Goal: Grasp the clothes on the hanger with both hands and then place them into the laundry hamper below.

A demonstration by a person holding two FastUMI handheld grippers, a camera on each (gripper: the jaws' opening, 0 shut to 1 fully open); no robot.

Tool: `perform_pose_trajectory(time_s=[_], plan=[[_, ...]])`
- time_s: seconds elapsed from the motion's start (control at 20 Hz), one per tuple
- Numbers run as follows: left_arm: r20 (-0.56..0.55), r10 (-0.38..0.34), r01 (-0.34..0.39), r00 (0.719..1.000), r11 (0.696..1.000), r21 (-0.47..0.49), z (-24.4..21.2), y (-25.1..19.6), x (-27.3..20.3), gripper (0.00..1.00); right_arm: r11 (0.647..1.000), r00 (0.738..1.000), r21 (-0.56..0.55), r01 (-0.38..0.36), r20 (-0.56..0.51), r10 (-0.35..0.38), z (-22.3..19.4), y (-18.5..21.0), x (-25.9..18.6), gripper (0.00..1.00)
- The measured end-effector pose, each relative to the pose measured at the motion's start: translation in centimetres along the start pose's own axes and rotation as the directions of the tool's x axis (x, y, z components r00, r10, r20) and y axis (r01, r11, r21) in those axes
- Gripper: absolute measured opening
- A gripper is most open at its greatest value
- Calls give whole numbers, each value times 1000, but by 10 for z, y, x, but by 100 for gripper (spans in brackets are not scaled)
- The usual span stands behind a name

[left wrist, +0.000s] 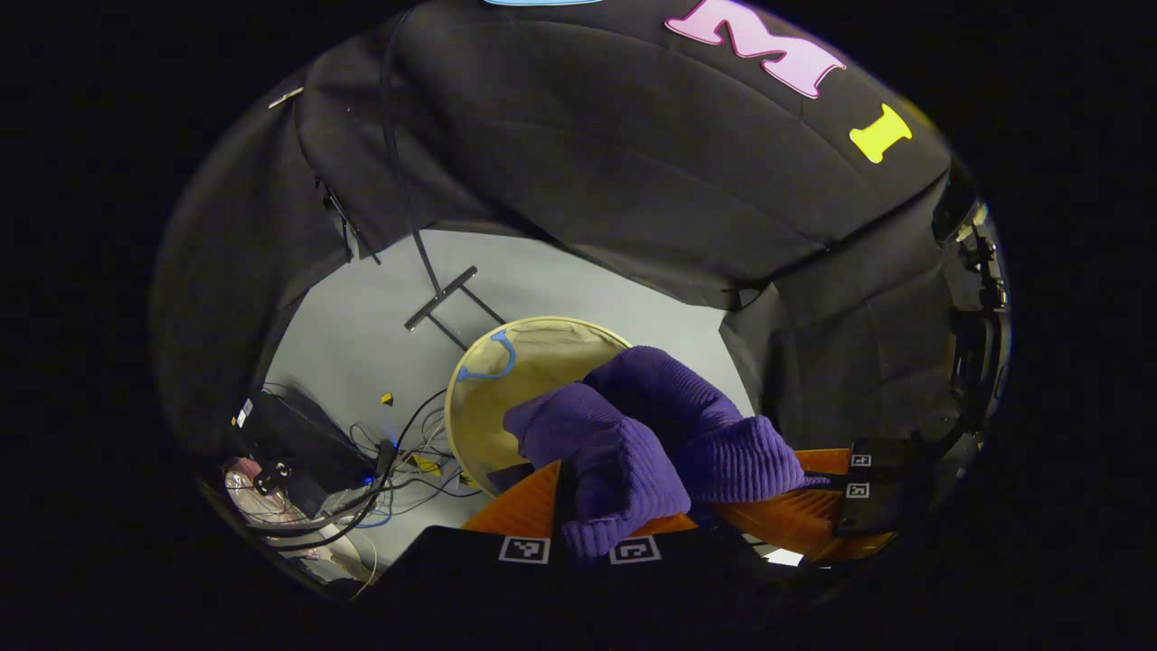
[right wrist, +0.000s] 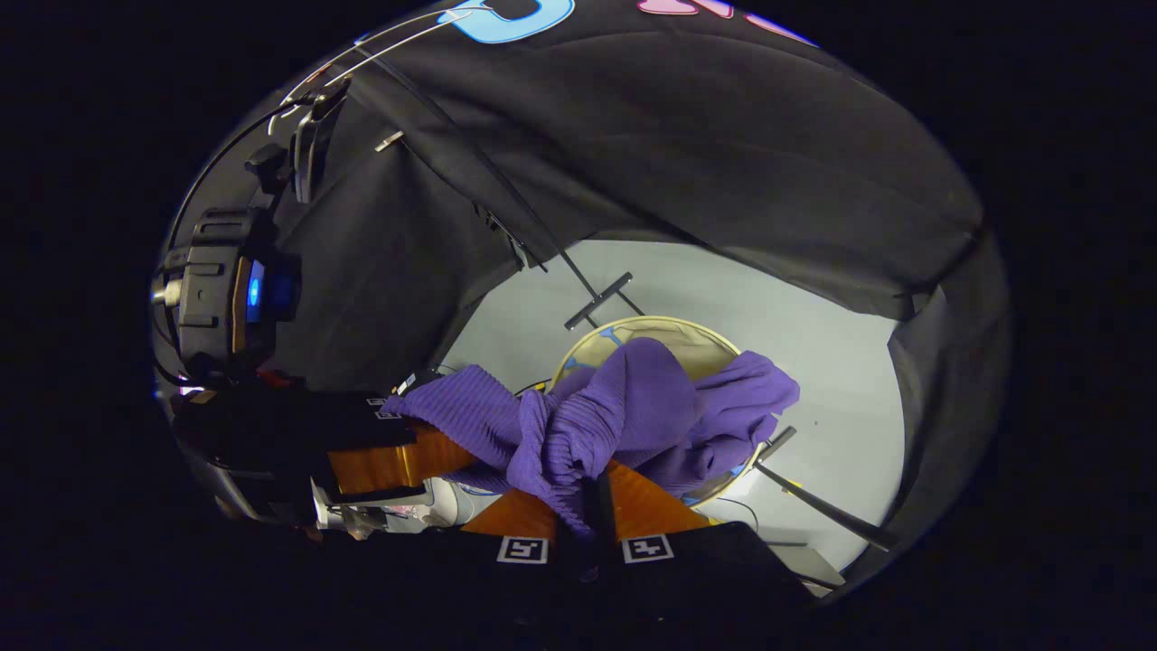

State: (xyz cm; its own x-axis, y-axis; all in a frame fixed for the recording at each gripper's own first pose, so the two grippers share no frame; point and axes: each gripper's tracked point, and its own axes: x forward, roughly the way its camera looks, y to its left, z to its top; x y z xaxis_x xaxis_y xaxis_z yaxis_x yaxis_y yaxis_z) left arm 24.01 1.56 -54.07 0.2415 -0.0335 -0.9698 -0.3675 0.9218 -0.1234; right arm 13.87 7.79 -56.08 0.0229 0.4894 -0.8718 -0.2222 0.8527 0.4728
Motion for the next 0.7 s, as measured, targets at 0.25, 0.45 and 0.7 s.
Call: perform_pose_trajectory(time_s=[0.25,0.45,0.7], plan=[[-15,-6,6,1000,1000,6,-2,-1,0,10,999,999,-11,31,-23,-32,-4,-7,-2,15],[-62,-51,50,997,999,-16,-9,-9,-8,34,998,998,-38,58,-29,-59,2,-14,-2,12],[15,-2,2,1000,999,-36,3,-1,1,96,994,996,-64,87,-5,-88,-4,-30,-4,99]])
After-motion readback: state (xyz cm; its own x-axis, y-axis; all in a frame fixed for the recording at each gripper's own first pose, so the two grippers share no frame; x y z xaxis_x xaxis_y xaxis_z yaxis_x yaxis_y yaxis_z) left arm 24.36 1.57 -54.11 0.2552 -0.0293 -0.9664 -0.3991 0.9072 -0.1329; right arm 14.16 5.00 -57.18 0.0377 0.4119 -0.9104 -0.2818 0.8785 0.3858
